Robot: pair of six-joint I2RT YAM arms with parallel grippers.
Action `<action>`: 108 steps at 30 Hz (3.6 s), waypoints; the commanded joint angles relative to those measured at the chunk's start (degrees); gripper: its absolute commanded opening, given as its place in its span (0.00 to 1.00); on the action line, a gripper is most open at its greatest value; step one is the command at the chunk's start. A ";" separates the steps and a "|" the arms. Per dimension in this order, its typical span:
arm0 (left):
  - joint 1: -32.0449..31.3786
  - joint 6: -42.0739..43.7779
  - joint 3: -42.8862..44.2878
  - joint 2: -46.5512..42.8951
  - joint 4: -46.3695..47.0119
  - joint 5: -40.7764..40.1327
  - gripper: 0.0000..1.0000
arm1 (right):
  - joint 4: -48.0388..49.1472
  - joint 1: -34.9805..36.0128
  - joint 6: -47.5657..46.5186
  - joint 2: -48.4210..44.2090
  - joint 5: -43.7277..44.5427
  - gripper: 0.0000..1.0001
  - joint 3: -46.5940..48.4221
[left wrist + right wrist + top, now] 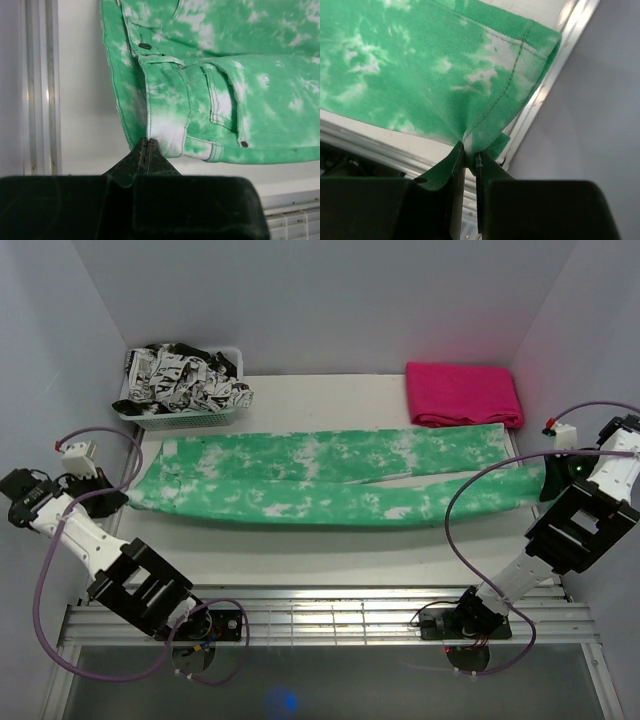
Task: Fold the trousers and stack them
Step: Flatten the trousers out
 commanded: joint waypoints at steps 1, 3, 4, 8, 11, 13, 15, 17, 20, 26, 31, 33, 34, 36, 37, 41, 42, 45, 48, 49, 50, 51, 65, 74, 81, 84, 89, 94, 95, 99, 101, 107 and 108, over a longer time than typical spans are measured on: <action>4.32 13.23 -6.77 -1.50 -6.29 -4.88 0.00 | 2.02 -1.10 -6.59 -2.40 6.87 0.08 -9.62; 7.40 16.12 -10.89 -1.16 -7.25 -8.23 0.00 | 4.75 -0.84 -7.81 -3.46 9.94 0.15 -16.90; 9.50 16.58 -11.87 -0.89 -7.26 -9.20 0.14 | 6.06 -0.75 -7.99 -4.25 11.27 0.31 -18.95; 13.65 17.29 -10.92 1.66 -7.87 -7.89 0.71 | 10.81 -0.75 -8.35 -5.14 13.66 0.96 -21.87; 13.22 16.58 -6.09 3.68 -8.75 -3.16 0.74 | 10.30 0.56 -5.72 -3.13 11.20 0.96 -15.65; 9.38 15.27 -2.32 5.08 -7.88 -3.05 0.74 | 8.54 2.75 -4.05 -0.41 9.53 1.00 -11.52; 5.58 11.85 -1.33 5.53 -4.02 -5.24 0.74 | 8.36 5.82 -0.98 1.18 7.52 0.95 -6.33; -1.24 6.07 -0.98 6.14 1.15 -6.48 0.75 | 8.88 8.55 2.61 3.55 6.37 0.91 -2.56; -10.56 -2.90 0.33 9.72 10.10 -9.81 0.73 | 11.78 14.26 7.46 7.07 3.73 0.81 2.01; -22.38 -18.29 5.78 25.88 16.74 -11.41 0.58 | 16.62 22.70 16.26 17.26 2.06 0.66 9.67; -26.24 -24.19 6.93 32.59 21.91 -13.42 0.56 | 20.66 27.63 22.05 24.90 2.93 0.62 15.39; -26.51 -25.77 7.28 35.65 22.62 -14.30 0.56 | 21.19 29.03 22.41 26.67 4.24 0.59 15.92; -26.78 -26.39 8.15 36.89 22.97 -14.83 0.55 | 21.45 29.39 22.41 27.72 5.04 0.59 15.32; -26.78 -28.15 9.12 39.18 23.94 -16.67 0.54 | 22.85 29.83 22.41 27.91 7.14 0.58 13.74; -26.95 -28.59 10.52 41.28 24.90 -17.55 0.54 | 23.21 29.83 22.41 27.73 7.85 0.58 11.73; -27.04 -32.45 17.36 47.44 25.97 -18.70 0.54 | 23.83 29.83 21.63 25.98 10.75 0.55 5.41; -27.13 -33.24 19.13 48.76 26.05 -18.18 0.54 | 23.92 29.83 21.45 25.63 11.89 0.54 3.99; -28.09 -34.57 24.85 52.45 26.23 -16.94 0.57 | 25.06 29.92 21.18 23.52 12.69 0.53 -0.68; -28.89 -33.26 27.14 52.64 26.05 -15.19 0.62 | 24.10 29.83 21.45 22.72 11.20 0.52 -1.65; -28.89 -32.38 26.88 52.03 25.36 -14.49 0.63 | 23.57 29.92 21.45 22.46 10.85 0.52 -1.48; -28.89 -31.07 26.53 51.07 24.74 -13.78 0.64 | 23.04 29.92 21.45 22.11 10.76 0.52 -1.30; -28.89 -29.40 24.88 48.53 23.95 -12.91 0.66 | 22.95 29.83 21.45 21.93 10.67 0.52 -0.78; -28.80 -11.55 1.93 28.91 19.90 -17.73 0.67 | 19.17 29.48 12.75 8.05 9.96 0.57 -12.00; -28.54 -9.97 -5.80 27.07 19.90 -21.23 0.65 | 19.08 29.31 15.30 11.30 5.92 0.55 -10.79; -27.48 -3.81 -14.95 19.24 23.24 -25.02 0.68 | 20.05 28.95 10.90 5.68 8.38 0.55 -21.77; -26.78 -4.69 -13.12 18.01 23.16 -21.62 0.71 | 19.79 27.99 9.94 2.44 7.51 0.57 -22.49; -26.16 3.28 -3.28 14.41 14.73 -12.64 0.76 | 12.85 23.52 -1.27 -2.93 3.90 0.61 -16.43; -23.09 20.15 5.33 12.73 -3.88 -6.40 0.77 | 7.75 18.68 -18.60 -10.40 3.99 0.59 -19.74; -22.30 23.32 8.04 13.43 -7.22 -6.13 0.78 | 6.61 17.19 -21.59 -11.89 4.16 0.59 -21.41; -15.99 38.28 11.32 16.07 -23.24 -6.83 0.76 | 8.79 14.37 -36.27 -24.08 8.72 0.55 -37.19; -14.04 41.00 9.66 15.03 -23.17 -8.84 0.76 | 12.38 13.14 -43.57 -30.93 11.27 0.53 -42.76; -11.05 48.05 -0.01 9.14 -23.16 -9.73 0.75 | 17.67 8.84 -55.79 -40.55 18.31 0.41 -57.98; -10.96 48.05 -0.62 8.78 -23.17 -9.30 0.75 | 17.76 7.78 -56.59 -40.39 19.27 0.41 -58.34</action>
